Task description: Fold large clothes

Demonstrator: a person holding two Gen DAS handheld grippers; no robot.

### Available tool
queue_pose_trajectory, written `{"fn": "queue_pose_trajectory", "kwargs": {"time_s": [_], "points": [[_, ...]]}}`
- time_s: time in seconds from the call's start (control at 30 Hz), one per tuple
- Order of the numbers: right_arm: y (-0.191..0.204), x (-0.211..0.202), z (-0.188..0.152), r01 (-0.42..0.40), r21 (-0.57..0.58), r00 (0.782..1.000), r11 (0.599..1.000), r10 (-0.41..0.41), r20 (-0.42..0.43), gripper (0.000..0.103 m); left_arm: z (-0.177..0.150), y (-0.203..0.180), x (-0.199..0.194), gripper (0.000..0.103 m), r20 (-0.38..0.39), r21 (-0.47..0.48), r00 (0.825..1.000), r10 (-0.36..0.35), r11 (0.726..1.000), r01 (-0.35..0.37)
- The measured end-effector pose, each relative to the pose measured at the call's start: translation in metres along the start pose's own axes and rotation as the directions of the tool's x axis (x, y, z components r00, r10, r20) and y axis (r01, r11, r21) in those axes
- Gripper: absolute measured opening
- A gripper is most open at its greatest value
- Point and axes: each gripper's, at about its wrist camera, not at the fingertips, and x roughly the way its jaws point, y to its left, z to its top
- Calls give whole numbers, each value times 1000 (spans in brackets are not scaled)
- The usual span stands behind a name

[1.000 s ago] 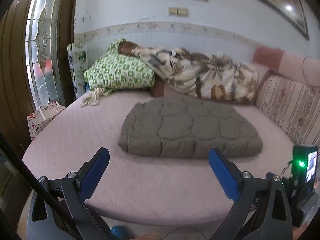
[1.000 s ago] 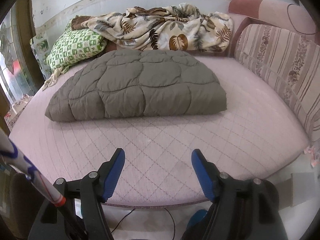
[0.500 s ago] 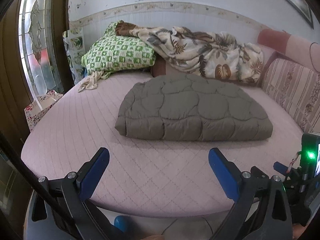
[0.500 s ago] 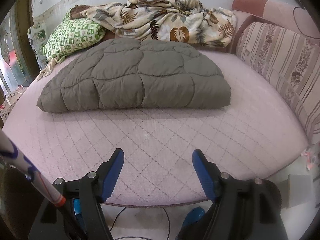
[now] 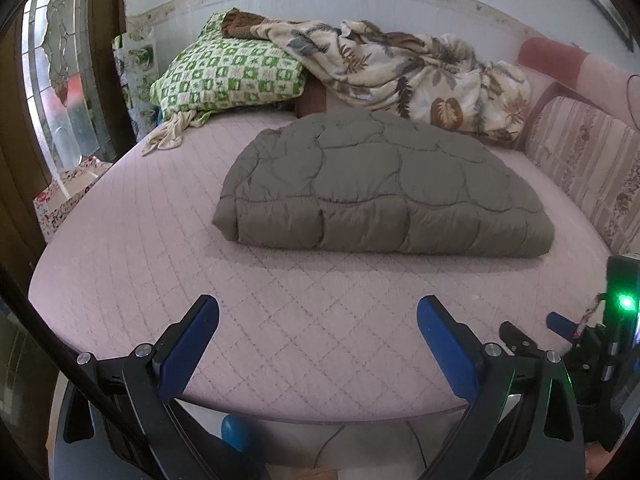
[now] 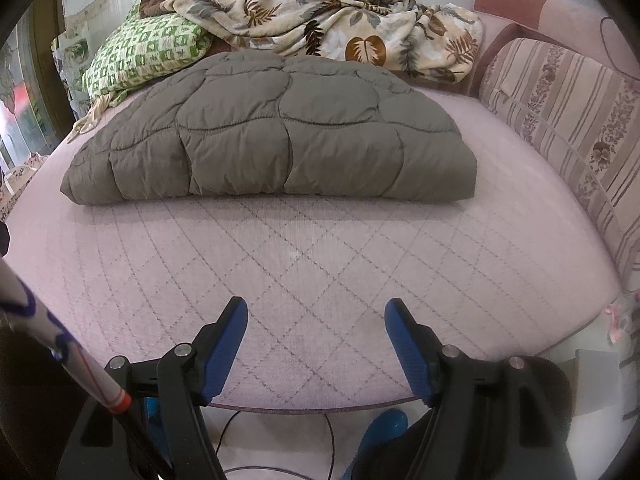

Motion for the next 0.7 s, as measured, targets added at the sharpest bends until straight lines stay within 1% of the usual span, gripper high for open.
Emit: {"fn": "queue_pose_trajectory", "kwargs": {"time_s": [0.17, 0.37, 0.43, 0.5, 0.63, 0.7], "points": [[-2, 4, 1, 7, 7, 1000, 1000, -7, -7, 76, -1, 2, 4, 99, -5, -12, 1000, -21, 1000, 21], [-3, 8, 3, 13, 7, 1000, 1000, -13, -10, 76, 2, 3, -6, 99, 62, -7, 998, -32, 999, 33], [-4, 7, 6, 18, 2, 1000, 1000, -18, 1, 76, 2, 4, -10, 99, 76, -11, 996, -52, 999, 53], [-3, 5, 9, 24, -8, 1000, 1000, -24, 14, 76, 3, 2, -11, 99, 64, 9, 995, -77, 997, 76], [4, 5, 15, 31, -41, 999, 999, -30, 27, 76, 3, -1, -15, 99, 73, 23, 994, -86, 996, 85], [6, 4, 17, 33, -54, 999, 998, -31, 35, 76, 4, 0, -16, 99, 69, 12, 993, -92, 996, 91]]}}
